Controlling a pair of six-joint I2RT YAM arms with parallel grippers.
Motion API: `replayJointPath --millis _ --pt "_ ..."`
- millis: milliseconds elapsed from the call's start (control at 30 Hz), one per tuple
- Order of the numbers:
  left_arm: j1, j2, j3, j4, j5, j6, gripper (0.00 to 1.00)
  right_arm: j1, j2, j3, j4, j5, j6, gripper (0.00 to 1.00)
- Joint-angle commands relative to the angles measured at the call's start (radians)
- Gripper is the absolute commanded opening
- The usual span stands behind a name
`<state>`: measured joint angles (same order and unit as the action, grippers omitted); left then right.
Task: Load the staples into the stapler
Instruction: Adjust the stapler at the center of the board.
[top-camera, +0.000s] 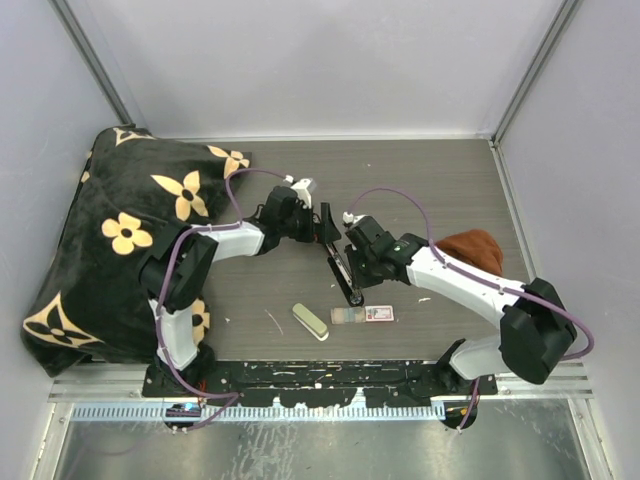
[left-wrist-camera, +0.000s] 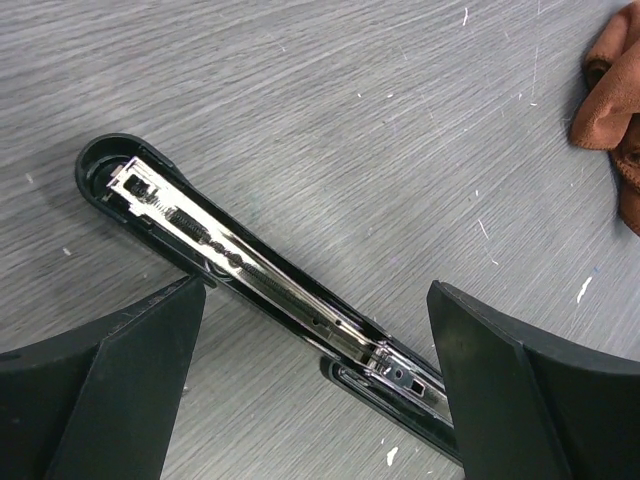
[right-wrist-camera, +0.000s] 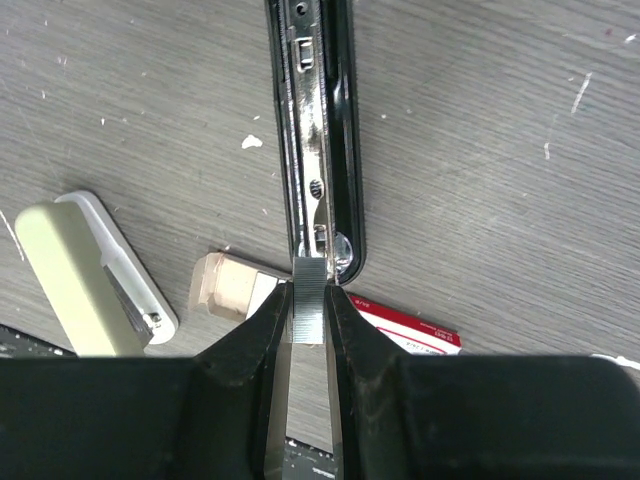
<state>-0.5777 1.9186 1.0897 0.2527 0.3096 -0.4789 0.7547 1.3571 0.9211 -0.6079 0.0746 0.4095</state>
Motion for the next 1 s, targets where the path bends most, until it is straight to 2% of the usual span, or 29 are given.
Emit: replayJointPath --millis 0,467,700,967 --pt "0.027 -0.100 -0.018 0.022 -0.012 0.013 0.96 -0.008 0.032 0.074 -0.052 -0.087 -0.061 0.21" --pt "0.030 -0.452 -0.373 -0.004 -0.230 0.077 0.97 -0.023 0.132 0.172 -0.192 -0.125 -0.109 0.22" --pt "0.030 -0.556 -0.440 -0.035 -0.288 0.101 0.97 -0.022 0.184 0.209 -0.216 -0.114 -0.098 0.22" --pt "0.029 -0.585 -0.453 -0.043 -0.310 0.107 0.98 -0.015 0.228 0.241 -0.252 -0.080 -0.094 0.22"
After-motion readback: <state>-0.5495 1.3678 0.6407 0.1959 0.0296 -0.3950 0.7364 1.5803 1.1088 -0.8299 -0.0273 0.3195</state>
